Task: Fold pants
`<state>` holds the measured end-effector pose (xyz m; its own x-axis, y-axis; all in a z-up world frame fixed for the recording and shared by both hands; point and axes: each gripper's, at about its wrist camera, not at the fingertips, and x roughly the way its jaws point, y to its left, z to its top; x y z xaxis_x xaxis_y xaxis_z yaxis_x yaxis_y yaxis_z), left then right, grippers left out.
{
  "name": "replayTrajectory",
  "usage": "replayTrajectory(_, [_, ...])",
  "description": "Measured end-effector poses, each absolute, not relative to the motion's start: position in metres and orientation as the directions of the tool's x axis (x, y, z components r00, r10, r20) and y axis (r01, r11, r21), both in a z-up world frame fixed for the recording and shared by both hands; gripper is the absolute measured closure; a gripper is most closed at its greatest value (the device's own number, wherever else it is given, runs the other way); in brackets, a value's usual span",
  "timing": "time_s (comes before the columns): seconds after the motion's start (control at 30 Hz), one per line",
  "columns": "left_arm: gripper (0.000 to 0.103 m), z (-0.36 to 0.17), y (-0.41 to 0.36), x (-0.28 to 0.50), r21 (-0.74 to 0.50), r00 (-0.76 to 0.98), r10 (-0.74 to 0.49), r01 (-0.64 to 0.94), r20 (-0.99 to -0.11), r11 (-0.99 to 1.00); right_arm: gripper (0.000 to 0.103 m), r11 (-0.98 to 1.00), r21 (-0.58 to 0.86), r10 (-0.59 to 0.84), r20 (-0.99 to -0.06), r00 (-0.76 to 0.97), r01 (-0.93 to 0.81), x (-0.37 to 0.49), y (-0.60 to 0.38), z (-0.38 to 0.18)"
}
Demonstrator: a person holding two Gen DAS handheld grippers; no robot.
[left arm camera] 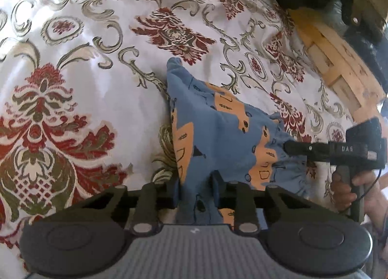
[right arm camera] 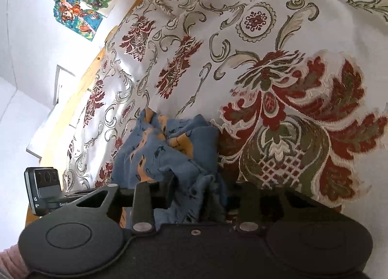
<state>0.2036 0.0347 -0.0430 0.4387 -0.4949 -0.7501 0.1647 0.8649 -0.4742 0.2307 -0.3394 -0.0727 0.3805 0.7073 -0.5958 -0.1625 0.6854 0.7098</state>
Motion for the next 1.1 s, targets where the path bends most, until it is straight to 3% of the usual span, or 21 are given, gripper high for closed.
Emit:
replayTrajectory(0.17, [0.078, -0.047, 0.040, 0.203, -0.499, 0.442, -0.507, 0.143, -0.740, 0.855, 0.072, 0.694, 0.702, 0.696, -0.599, 0.397, -0.157, 0.226, -0.340, -0.070])
replayTrajectory(0.37, [0.081, -0.037, 0.023, 0.197, -0.404, 0.470, -0.440, 0.182, -0.766, 0.897, 0.081, 0.744, 0.639, 0.650, -0.624, 0.433, -0.196, 0.217, -0.329, -0.060])
replayTrajectory(0.67, [0.082, -0.025, 0.008, 0.192, -0.306, 0.498, -0.373, 0.214, -0.783, 0.928, 0.083, 0.800, 0.534, 0.592, -0.625, 0.509, -0.273, 0.200, -0.316, -0.039])
replayTrajectory(1.1, [0.083, 0.017, 0.006, 0.234, -0.304, 0.564, -0.405, 0.269, -0.719, 0.914, 0.084, 0.821, 0.472, 0.558, -0.537, 0.633, -0.322, 0.227, -0.320, -0.007])
